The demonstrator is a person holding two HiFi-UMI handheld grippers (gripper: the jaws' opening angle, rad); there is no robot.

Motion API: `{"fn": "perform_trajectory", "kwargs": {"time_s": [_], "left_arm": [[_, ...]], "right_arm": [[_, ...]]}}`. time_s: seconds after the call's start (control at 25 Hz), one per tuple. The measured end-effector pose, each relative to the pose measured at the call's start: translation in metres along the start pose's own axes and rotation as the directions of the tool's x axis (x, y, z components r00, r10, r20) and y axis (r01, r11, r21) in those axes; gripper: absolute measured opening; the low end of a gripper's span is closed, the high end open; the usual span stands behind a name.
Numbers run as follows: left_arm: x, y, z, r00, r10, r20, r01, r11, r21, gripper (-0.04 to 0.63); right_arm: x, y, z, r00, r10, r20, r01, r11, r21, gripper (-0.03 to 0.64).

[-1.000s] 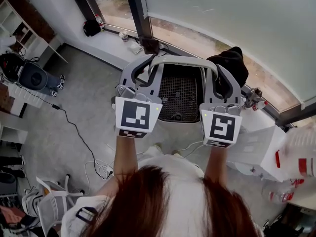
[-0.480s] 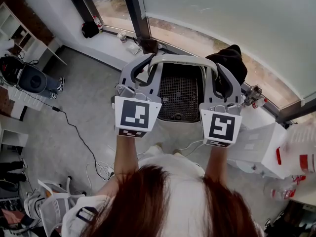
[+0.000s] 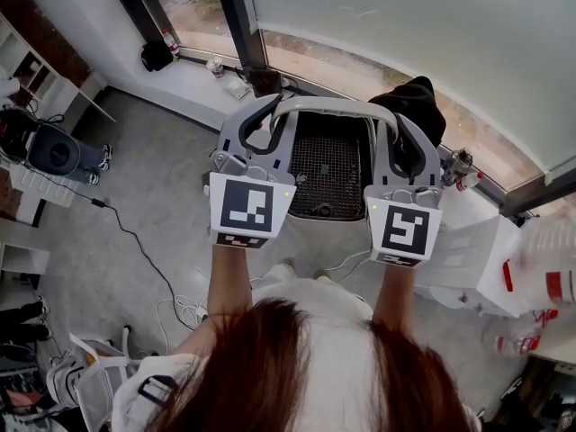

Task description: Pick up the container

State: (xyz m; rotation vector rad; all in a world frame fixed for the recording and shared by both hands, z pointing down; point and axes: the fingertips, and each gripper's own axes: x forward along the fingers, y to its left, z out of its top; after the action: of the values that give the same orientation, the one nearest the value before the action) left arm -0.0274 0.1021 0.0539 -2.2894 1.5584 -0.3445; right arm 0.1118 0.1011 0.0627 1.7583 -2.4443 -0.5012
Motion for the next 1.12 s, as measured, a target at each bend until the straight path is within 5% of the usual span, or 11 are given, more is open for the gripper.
{"fn": "perform_trajectory", "kwargs": {"time_s": [1.12], "left_arm": [[-0.011, 0.033, -0.020, 1.000, 0.000, 0.014, 0.000, 1.000, -0.028, 0.066]], "right_arm": [[0.018, 0.034, 0.010, 1.000, -0.002, -0.006, 0.002, 1.000, -0.028, 0.061]]}}
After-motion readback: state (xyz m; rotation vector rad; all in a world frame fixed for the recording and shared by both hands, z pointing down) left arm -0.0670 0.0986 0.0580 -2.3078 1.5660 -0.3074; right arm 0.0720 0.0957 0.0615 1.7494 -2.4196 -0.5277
